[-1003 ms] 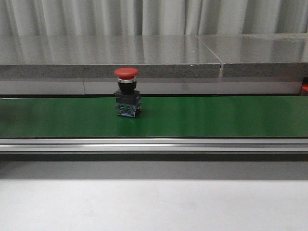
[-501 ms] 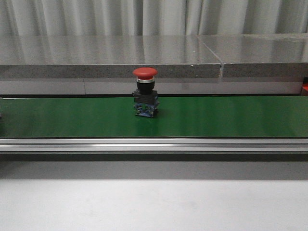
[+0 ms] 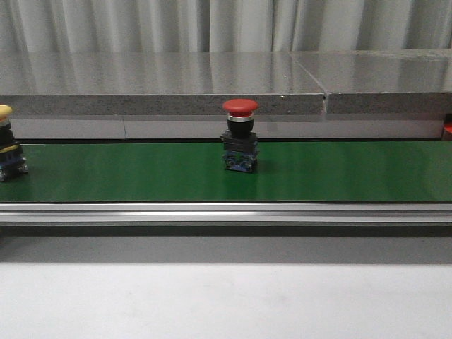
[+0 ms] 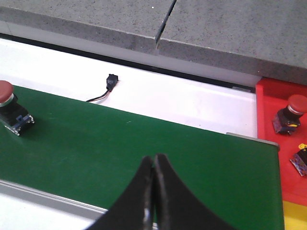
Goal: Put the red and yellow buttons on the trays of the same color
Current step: 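Set the yellow button on the belt and open the left gripper, then lower the right gripper onto the arriving red button and grasp it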
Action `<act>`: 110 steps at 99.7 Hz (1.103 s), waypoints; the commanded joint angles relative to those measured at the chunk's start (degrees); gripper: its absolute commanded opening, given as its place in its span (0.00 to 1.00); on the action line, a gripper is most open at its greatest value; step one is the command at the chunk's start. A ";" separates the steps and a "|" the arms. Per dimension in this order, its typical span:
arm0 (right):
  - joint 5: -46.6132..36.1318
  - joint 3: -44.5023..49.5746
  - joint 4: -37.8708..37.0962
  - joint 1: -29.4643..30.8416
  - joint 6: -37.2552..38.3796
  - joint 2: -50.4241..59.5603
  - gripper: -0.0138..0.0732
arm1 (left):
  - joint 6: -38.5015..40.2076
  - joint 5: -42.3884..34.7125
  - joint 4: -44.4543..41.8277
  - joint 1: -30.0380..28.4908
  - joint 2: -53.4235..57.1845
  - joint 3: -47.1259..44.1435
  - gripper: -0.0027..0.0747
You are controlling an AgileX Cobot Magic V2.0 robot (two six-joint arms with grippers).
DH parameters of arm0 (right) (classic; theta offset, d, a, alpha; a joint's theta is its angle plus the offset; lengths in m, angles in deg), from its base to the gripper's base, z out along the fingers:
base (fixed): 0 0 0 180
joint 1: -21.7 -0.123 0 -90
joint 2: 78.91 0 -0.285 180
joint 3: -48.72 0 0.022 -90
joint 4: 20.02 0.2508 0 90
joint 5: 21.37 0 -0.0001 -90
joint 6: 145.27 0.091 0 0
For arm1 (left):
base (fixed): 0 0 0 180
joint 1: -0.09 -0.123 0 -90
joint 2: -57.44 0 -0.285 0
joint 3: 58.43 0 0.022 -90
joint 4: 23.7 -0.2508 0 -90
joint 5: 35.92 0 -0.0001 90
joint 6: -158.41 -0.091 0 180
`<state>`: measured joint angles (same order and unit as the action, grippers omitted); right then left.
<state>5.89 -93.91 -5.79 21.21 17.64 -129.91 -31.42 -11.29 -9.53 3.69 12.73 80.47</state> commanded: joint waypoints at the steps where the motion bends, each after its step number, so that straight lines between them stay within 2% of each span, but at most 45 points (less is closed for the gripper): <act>1: -4.29 -1.53 0.67 -0.07 -0.33 0.38 0.08 | 0.10 -3.79 1.34 0.55 4.68 -1.61 0.80; 9: -4.29 -1.53 0.67 -0.07 -0.33 0.38 0.08 | 0.10 -2.96 1.44 0.55 8.74 -4.37 0.74; 19: -4.29 -1.53 0.67 -0.07 -0.33 0.38 0.08 | 0.10 -2.83 1.86 0.55 12.98 -6.96 0.61; 51: -4.29 -1.53 0.67 -0.07 -0.33 0.38 0.08 | 0.10 -2.83 1.95 0.55 16.15 -9.03 0.02; 78: -3.57 -1.53 0.67 -0.07 -0.33 0.38 0.10 | 0.10 -2.43 2.80 0.55 16.15 -9.03 0.01; 87: -2.58 -1.53 0.67 -0.07 -0.33 0.38 0.22 | 0.10 -2.43 2.80 0.55 16.15 -9.03 0.01; 92: -2.25 -1.53 0.67 -0.07 -0.33 0.38 0.33 | 0.10 -2.43 2.80 0.55 16.15 -9.03 0.01; 104: -2.04 -1.53 0.71 -0.07 -0.33 0.38 0.68 | 0.10 -2.43 2.80 0.55 16.15 -9.03 0.01; 110: -2.19 -1.53 0.78 -0.07 -0.33 0.38 0.80 | 0.10 -2.43 2.80 0.55 16.15 -9.03 0.01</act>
<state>7.23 -93.91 -5.79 21.21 17.64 -129.91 -31.42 -10.06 -7.82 3.69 29.36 69.89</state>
